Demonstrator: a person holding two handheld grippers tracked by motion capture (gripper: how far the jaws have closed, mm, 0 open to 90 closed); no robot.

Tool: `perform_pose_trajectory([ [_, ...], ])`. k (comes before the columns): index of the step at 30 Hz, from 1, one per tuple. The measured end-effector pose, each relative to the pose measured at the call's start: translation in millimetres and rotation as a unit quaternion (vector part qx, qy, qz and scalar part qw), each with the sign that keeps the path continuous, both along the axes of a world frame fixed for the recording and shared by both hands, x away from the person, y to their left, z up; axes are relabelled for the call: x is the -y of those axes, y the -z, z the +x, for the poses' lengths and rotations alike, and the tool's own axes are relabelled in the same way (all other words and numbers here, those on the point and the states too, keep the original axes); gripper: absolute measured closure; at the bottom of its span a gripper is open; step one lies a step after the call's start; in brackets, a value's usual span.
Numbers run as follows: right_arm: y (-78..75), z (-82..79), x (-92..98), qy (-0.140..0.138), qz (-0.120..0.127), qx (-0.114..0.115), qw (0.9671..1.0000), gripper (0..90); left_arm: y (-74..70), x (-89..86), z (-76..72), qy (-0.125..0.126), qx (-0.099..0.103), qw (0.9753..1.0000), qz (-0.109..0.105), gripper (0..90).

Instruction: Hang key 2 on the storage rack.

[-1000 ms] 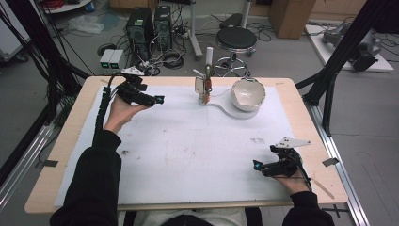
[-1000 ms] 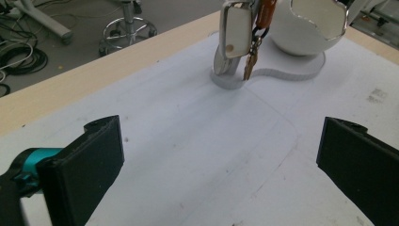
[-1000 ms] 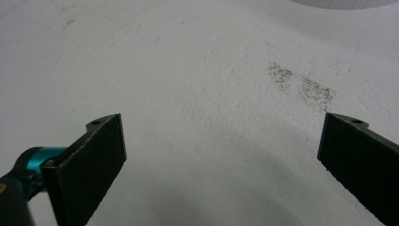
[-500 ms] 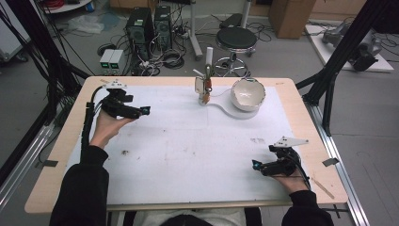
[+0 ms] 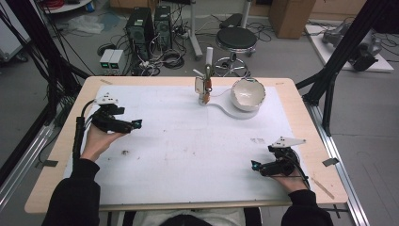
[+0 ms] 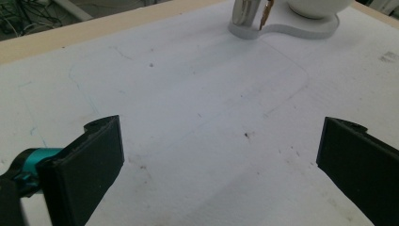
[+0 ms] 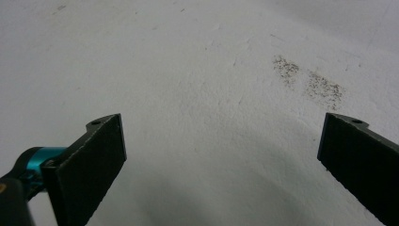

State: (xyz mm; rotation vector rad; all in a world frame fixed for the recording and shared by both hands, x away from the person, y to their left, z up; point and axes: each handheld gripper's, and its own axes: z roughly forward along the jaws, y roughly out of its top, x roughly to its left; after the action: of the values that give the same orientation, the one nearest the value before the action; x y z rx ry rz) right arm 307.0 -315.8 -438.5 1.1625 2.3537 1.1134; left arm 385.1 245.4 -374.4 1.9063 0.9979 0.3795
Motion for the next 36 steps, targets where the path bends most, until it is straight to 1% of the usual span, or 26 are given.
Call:
perform_pose_trajectory([
  [2,0.0,-0.1,-0.3,-0.002,-0.001,0.000,1.0000,0.7,1.4,-0.3,-3.1,0.000,-0.002,1.0000,0.007,1.7],
  [6,0.6,0.0,-0.4,-0.003,-0.002,0.000,1.0000,0.6,4.3,-1.5,-10.8,0.005,-0.001,1.0000,0.008,1.7],
  [8,0.6,0.0,-0.1,-0.001,-0.002,-0.001,1.0000,0.6,6.7,-2.9,-14.4,0.007,-0.005,0.9999,0.009,1.7],
  [11,1.1,0.4,0.3,-0.002,-0.002,-0.001,1.0000,0.6,8.8,-5.5,-20.3,0.009,-0.006,0.9998,0.018,1.7],
  [12,1.2,0.5,0.3,-0.001,-0.003,-0.001,1.0000,0.6,9.5,-5.9,-22.9,0.007,-0.003,0.9999,0.015,1.7],
  [14,0.9,0.0,-0.4,0.000,-0.002,-0.003,1.0000,0.6,11.2,-7.0,-28.1,0.007,-0.003,0.9998,0.016,1.7],
  [15,0.8,0.2,-0.6,-0.002,-0.003,-0.001,1.0000,0.6,12.8,-7.9,-31.0,0.010,-0.004,0.9997,0.022,1.7],
  [18,0.6,-0.1,-1.1,-0.002,-0.002,-0.002,1.0000,0.7,17.4,-11.1,-38.4,0.009,-0.008,0.9995,0.030,1.7],
  [21,1.2,0.7,-1.0,-0.003,-0.003,-0.001,1.0000,0.6,22.4,-15.6,-44.6,0.003,-0.012,0.9994,0.031,1.7],
  [24,0.9,0.6,-1.5,-0.002,-0.003,-0.001,1.0000,0.6,28.1,-18.1,-50.1,0.003,-0.017,0.9988,0.045,1.7],
  [27,0.5,0.2,-2.4,-0.002,-0.003,-0.001,1.0000,0.6,33.2,-20.3,-55.0,0.002,-0.019,0.9984,0.052,1.7],
  [31,0.4,-0.3,-2.9,0.000,-0.003,-0.004,1.0000,0.6,38.3,-25.6,-60.8,-0.002,-0.028,0.9981,0.055,1.7],
  [33,0.5,-0.5,-2.7,-0.001,-0.003,-0.002,1.0000,0.7,39.7,-29.2,-64.5,-0.006,-0.033,0.9983,0.048,1.7],
  [36,0.5,-0.4,-2.3,-0.001,-0.003,-0.001,1.0000,0.6,42.1,-36.0,-71.7,-0.020,-0.031,0.9984,0.043,1.7],
])
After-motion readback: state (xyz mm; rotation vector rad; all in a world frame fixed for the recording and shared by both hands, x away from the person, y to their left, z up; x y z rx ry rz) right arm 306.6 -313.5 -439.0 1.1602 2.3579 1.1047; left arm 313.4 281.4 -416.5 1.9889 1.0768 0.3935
